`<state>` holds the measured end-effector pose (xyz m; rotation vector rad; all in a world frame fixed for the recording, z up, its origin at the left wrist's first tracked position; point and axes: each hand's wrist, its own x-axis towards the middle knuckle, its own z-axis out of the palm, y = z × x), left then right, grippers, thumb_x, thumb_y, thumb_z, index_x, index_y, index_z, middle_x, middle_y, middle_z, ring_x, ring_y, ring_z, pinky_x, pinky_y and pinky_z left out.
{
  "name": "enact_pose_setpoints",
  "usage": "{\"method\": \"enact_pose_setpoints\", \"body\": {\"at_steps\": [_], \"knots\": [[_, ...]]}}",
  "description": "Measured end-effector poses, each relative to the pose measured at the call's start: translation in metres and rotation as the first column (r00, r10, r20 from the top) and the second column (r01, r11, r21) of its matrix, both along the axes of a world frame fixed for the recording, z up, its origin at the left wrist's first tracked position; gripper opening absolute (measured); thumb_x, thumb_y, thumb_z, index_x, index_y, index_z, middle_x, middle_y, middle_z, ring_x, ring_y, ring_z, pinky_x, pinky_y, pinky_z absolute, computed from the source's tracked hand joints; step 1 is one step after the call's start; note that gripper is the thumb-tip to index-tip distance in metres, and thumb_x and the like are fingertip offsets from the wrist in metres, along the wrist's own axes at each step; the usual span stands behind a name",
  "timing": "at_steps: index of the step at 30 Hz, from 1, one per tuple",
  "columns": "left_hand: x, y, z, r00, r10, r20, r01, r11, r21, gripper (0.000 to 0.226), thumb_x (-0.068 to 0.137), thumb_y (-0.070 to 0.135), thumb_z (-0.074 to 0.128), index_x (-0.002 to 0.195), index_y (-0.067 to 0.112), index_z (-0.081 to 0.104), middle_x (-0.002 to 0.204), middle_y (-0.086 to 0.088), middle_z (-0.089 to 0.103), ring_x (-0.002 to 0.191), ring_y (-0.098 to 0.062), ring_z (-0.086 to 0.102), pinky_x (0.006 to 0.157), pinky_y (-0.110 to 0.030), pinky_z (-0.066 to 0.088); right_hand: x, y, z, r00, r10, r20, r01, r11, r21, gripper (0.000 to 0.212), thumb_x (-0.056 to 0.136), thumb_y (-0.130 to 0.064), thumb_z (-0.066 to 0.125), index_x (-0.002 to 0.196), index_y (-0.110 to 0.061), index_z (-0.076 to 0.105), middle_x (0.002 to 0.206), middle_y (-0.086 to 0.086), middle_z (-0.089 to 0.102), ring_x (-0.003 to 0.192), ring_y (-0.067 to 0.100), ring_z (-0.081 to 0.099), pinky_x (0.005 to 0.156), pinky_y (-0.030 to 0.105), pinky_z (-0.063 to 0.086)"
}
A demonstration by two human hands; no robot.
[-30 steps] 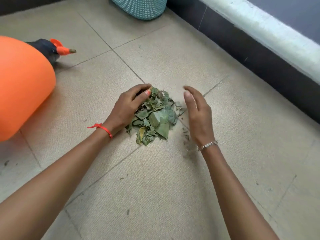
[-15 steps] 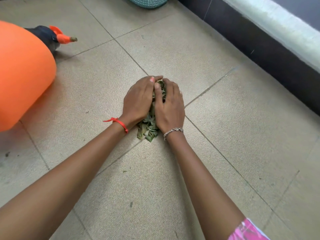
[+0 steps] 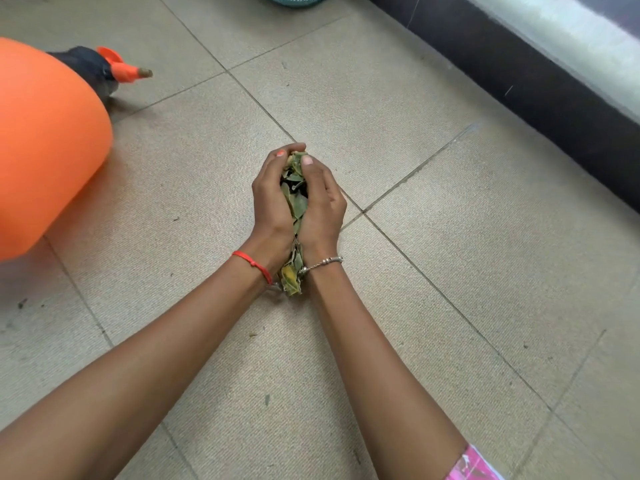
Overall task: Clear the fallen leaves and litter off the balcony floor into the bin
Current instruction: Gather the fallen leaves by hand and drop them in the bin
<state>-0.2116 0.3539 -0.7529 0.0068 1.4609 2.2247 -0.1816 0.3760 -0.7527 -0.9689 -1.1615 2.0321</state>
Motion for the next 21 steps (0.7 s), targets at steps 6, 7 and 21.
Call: {"method": "enact_pose_setpoints", "body": {"at_steps": [6, 7, 21], "knots": [[0.020, -0.004, 0.017, 0.982, -0.005, 0.190, -0.032, 0.981, 0.193, 0.027, 0.097, 0.014, 0.036, 0.082, 0.008, 0.059, 0.067, 0.001, 0.063, 0.064, -0.008, 0.061, 0.060, -0.018, 0.052, 0.020, -0.003, 0.014, 0.991, -0.063, -0.117, 0.027, 0.958, -0.286, 0.011, 0.088, -0.007, 0.058, 0.082, -0.006, 0.067, 0.076, 0.004, 0.065, 0.068, 0.009, 0.063, 0.064, 0.017, 0.053], [0.022, -0.003, 0.021, 0.978, -0.016, 0.210, -0.032, 0.975, 0.222, 0.027, 0.096, 0.014, 0.036, 0.082, 0.008, 0.058, 0.069, 0.000, 0.063, 0.065, -0.010, 0.061, 0.061, -0.019, 0.052, 0.022, -0.001, 0.018, 0.990, -0.071, -0.118, 0.033, 0.954, -0.297, 0.011, 0.088, -0.008, 0.058, 0.081, -0.006, 0.067, 0.075, 0.003, 0.065, 0.066, 0.008, 0.063, 0.063, 0.017, 0.053], [0.136, 0.090, 0.113, 0.897, -0.137, 0.420, 0.015, 0.959, 0.282, 0.025, 0.093, 0.012, 0.035, 0.081, 0.006, 0.056, 0.071, -0.005, 0.056, 0.060, -0.013, 0.057, 0.057, -0.018, 0.048, 0.138, 0.085, 0.111, 0.966, -0.250, -0.060, 0.191, 0.854, -0.484, 0.008, 0.085, -0.005, 0.061, 0.081, 0.000, 0.065, 0.084, 0.016, 0.063, 0.082, 0.026, 0.060, 0.080, 0.034, 0.051]]}}
